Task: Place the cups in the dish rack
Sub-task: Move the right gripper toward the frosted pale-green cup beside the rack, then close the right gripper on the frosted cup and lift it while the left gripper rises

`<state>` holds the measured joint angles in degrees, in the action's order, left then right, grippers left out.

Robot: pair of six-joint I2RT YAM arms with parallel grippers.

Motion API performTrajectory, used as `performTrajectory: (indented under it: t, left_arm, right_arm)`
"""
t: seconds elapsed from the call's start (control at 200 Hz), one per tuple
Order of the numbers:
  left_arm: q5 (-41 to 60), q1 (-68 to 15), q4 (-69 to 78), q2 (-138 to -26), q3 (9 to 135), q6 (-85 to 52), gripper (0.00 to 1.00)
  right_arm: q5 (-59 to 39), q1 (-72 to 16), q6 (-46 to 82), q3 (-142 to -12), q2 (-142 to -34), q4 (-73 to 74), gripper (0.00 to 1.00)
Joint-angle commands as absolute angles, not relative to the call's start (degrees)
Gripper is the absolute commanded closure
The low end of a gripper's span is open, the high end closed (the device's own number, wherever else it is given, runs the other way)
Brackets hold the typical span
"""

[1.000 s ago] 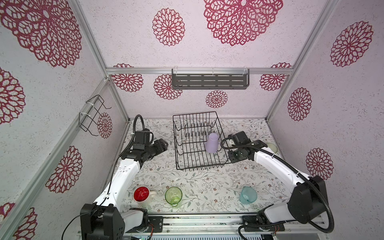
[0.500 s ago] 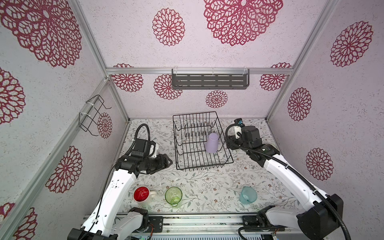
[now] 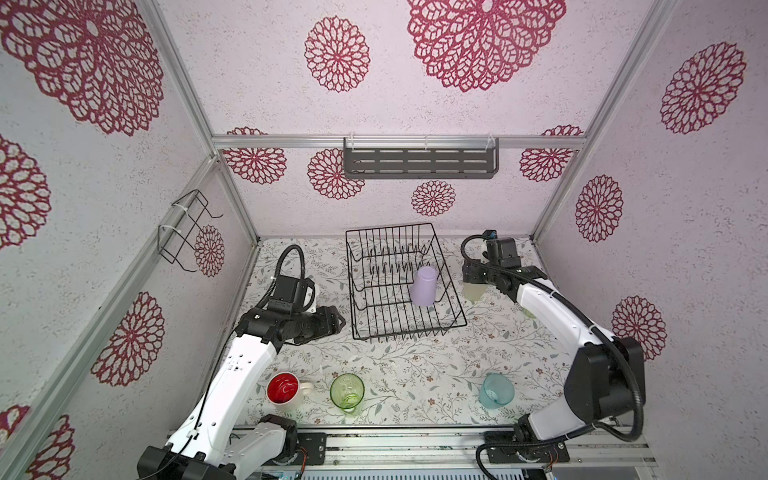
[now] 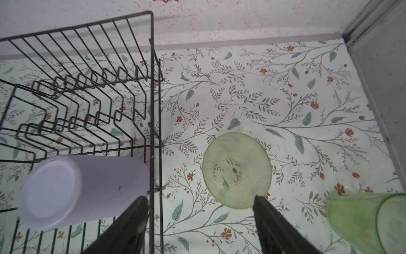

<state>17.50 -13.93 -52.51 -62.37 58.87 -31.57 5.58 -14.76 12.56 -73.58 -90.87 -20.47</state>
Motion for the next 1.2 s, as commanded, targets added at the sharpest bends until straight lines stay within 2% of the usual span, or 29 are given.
performTrajectory:
  t: [0.0,0.165,0.305,0.565,0.661,0.791,0.896,0.996,1.196]
  left_arm:
    - [17.8,-13.5,-48.5,-61.7,58.2,-31.5,0.25]
    - [17.3,-12.0,-47.5,-60.2,58.1,-31.8,0.23]
    - [17.5,-10.3,-46.4,-59.1,57.8,-32.8,0.22]
    - [17.7,-8.3,-44.3,-59.5,57.4,-33.4,0.21]
    - [18.0,-8.1,-44.0,-60.2,58.1,-33.4,0.21]
    - [18.2,-8.1,-43.2,-60.5,58.3,-33.9,0.21]
    - [18.5,-8.1,-42.6,-60.3,59.2,-34.6,0.22]
    - [17.3,-8.1,-39.2,-57.9,58.7,-36.5,0.22]
    - [19.8,-8.0,-29.7,-55.7,59.6,-37.3,0.22]
  right_arm:
    - [4.5,-14.1,10.9,-79.8,-95.9,-23.1,0.25]
    - [3.7,-13.9,8.6,-89.6,-105.7,-29.7,0.38]
    - [5.9,-13.9,8.2,-93.4,-110.3,-33.6,0.4]
    - [6.5,-14.0,7.2,-96.5,-114.6,-39.3,0.52]
    - [7.3,-14.0,6.9,-97.9,-115.4,-41.0,0.68]
    - [7.4,-13.9,6.7,-97.8,-113.8,-40.6,0.82]
    - [6.8,-13.9,7.4,-96.2,-111.0,-39.8,0.86]
    - [6.8,-14.0,7.5,-93.0,-106.6,-37.1,0.99]
    - [3.7,-13.9,8.4,-85.9,-94.6,-30.1,1.0]
